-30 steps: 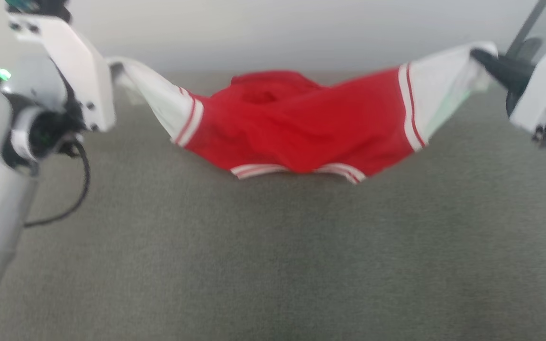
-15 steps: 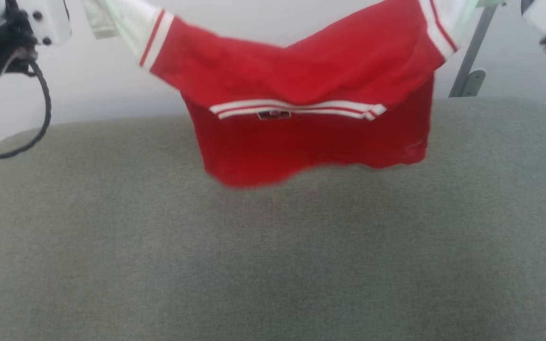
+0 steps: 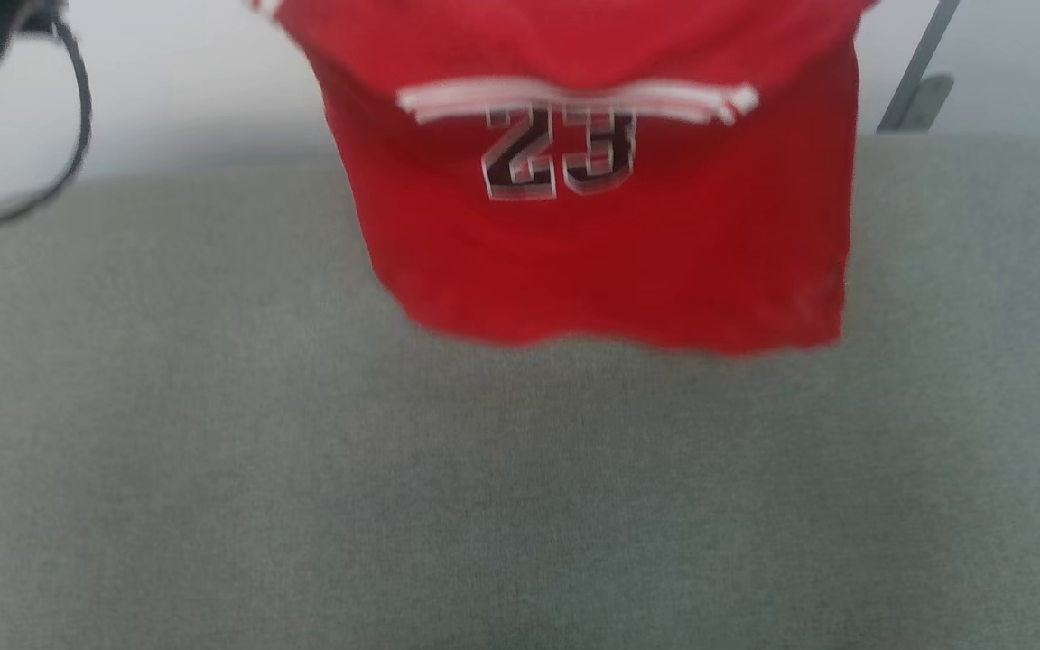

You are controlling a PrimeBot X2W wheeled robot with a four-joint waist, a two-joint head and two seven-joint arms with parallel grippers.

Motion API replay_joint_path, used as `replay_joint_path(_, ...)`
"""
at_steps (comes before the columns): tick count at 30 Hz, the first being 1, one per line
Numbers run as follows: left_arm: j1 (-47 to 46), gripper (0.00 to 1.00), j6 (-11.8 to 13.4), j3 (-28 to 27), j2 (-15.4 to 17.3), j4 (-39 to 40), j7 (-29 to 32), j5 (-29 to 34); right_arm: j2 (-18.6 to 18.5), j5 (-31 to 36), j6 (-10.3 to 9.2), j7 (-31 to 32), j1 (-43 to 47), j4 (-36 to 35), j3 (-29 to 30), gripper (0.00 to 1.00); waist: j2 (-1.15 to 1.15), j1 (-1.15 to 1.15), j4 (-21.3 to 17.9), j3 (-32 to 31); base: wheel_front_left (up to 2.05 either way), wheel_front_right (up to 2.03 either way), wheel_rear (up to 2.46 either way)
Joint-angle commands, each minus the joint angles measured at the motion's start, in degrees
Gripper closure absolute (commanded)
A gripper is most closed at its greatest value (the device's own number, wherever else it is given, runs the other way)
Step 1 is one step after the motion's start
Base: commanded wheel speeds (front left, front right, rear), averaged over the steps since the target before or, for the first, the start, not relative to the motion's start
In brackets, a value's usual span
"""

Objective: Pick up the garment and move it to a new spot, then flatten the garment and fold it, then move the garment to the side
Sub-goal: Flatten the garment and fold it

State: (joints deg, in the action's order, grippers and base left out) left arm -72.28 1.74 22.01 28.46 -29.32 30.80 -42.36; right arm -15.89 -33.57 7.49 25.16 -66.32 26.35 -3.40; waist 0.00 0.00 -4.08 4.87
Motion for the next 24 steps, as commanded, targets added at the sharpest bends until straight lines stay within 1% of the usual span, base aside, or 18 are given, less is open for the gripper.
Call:
replay_joint_path(1, -2.6, 1.0, -0.6, 0.0, -0.8, -1.7, -2.6, 1.1, -0.6, 0.7, 0.0, -3.5, -2.3, 1.8, -1.4, 1.0, 0.0, 0.0, 0.2, 3.0, 0.0, 0.0, 0.0)
replay_joint_path(6, -9.7, 1.0, -2.1, 0.2, -3.5, -8.0, -11.0, 3.3, -1.8, 3.8, 0.0, -16.3, -8.8, 8.5, -5.4, 1.0, 0.0, 0.0, 0.3, 7.9, 0.0, 0.0, 0.0)
replay_joint_path(10, -15.6, 1.0, -3.8, 0.4, -4.6, -12.1, -20.6, 6.5, -2.6, 6.1, -0.01, -28.1, -14.3, 13.9, -8.2, 1.0, 0.0, 0.0, 0.5, 11.3, 0.0, 0.0, 0.0)
replay_joint_path(13, -19.0, 1.0, -5.1, 0.4, -5.4, -15.2, -27.8, 7.6, -3.6, 8.1, -0.01, -35.4, -17.4, 17.4, -10.1, 1.0, 0.0, 0.0, 0.9, 13.4, 0.0, 0.0, 0.0)
replay_joint_path(14, -19.8, 1.0, -5.4, 0.4, -5.6, -16.3, -29.9, 7.9, -3.8, 8.7, -0.02, -36.4, -18.0, 18.9, -10.9, 1.0, 0.0, 0.0, 1.1, 13.9, 0.0, 0.0, 0.0)
replay_joint_path(17, -19.8, 1.0, -6.3, 1.0, -6.6, -20.5, -32.6, 8.2, -3.8, 8.4, 0.0, -37.7, -18.2, 22.2, -14.2, 1.0, 0.0, 0.0, 1.7, 14.9, 0.0, 0.0, 0.0)
replay_joint_path(19, -19.2, 1.0, -6.9, 1.5, -6.9, -23.2, -32.7, 7.9, -4.0, 6.0, -0.04, -37.1, -17.3, 24.2, -15.6, 1.0, 0.0, 0.0, 2.2, 15.2, 0.0, 0.0, 0.0)
replay_joint_path(21, -17.9, 1.0, -7.2, 2.0, -7.1, -25.8, -32.9, 7.7, -4.1, 3.8, -0.04, -35.2, -15.4, 25.7, -18.2, 1.0, 0.0, 0.0, 2.7, 15.3, 0.0, 0.0, 0.0)
replay_joint_path(22, -16.7, 1.0, -7.5, 2.5, -7.4, -27.3, -31.9, 7.6, -3.8, 1.8, -0.04, -34.5, -14.3, 25.7, -18.7, 1.0, 0.0, 0.0, 2.9, 15.2, 0.0, 0.0, 0.0)
replay_joint_path(24, -15.2, 1.0, -7.7, 3.3, -7.8, -29.4, -30.7, 7.3, -4.3, -1.5, -0.04, -31.8, -12.2, 25.6, -20.6, 1.0, 0.0, 0.0, 3.4, 15.0, 0.0, 0.0, 0.0)
